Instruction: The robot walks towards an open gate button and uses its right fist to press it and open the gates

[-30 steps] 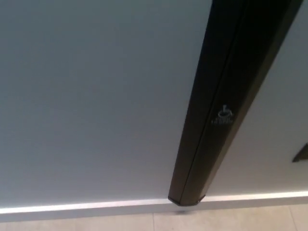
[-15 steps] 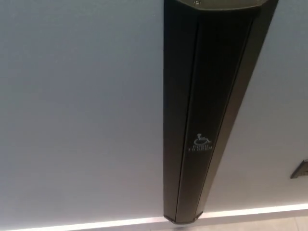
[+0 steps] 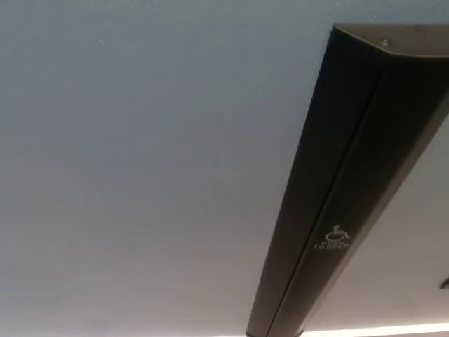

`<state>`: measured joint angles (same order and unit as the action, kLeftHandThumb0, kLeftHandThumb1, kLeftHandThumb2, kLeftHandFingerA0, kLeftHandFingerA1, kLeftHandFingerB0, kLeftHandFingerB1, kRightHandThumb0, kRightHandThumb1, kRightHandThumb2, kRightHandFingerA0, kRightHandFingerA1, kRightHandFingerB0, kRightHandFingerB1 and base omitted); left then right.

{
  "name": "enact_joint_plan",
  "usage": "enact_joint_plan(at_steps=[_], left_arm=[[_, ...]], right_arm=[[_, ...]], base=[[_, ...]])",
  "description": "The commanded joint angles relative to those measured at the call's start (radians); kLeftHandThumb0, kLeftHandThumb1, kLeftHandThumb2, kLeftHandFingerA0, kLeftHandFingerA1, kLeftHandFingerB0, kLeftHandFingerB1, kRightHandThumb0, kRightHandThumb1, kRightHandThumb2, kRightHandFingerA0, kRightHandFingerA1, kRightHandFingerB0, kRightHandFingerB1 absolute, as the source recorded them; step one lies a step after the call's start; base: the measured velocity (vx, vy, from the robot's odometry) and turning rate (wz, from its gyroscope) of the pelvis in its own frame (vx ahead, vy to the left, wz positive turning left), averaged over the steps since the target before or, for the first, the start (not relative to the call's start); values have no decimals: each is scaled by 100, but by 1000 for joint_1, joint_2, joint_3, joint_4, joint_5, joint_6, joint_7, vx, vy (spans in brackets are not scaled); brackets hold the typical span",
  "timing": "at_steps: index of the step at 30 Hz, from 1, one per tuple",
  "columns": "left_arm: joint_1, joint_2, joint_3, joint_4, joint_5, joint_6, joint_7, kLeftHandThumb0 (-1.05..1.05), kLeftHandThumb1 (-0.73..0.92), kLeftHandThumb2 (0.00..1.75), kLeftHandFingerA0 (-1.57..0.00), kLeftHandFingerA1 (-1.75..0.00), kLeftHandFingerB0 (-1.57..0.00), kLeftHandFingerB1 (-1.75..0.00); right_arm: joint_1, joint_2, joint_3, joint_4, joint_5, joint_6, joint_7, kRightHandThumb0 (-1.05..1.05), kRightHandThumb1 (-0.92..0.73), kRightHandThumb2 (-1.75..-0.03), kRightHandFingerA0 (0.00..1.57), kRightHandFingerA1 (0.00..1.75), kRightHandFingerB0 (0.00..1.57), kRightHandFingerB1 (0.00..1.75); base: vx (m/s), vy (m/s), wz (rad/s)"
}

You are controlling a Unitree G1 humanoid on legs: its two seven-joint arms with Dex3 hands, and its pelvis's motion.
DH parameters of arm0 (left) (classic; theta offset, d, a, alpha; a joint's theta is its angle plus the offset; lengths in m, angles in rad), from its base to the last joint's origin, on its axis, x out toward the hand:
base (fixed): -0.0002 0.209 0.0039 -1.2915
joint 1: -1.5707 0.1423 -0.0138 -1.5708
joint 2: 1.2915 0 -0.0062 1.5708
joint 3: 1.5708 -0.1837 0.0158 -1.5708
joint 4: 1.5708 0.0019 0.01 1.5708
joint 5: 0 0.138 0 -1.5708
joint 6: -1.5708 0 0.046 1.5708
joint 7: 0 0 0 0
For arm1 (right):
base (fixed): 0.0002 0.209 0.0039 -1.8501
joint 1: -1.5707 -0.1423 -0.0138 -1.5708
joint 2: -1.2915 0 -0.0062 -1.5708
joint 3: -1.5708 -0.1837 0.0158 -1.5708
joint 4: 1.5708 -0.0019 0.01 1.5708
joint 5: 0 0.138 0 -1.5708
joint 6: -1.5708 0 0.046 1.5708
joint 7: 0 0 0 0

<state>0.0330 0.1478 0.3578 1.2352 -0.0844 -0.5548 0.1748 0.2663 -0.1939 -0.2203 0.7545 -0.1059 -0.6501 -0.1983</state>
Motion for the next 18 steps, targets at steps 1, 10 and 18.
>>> enact_joint_plan(at_steps=[1,10,18], left_arm=[[-6,2,-2,3,-2,-25,16,6,41,119,-103,-101,-97,-73],[-6,-1,13,1,-21,-28,-8,4,39,124,-105,-99,-99,-71],[-13,-1,5,1,-4,-24,4,4,41,120,-105,-100,-99,-72]], right_arm=[[-5,-8,-14,-9,35,-13,14,14,-70,-90,103,89,82,68],[-4,-5,-23,-9,39,-23,12,16,-68,-93,103,89,83,69],[-1,-2,-26,-25,44,-18,12,14,-69,-94,105,90,85,67]], base=[[90,-56,3],[55,-95,0],[19,135,-8]])
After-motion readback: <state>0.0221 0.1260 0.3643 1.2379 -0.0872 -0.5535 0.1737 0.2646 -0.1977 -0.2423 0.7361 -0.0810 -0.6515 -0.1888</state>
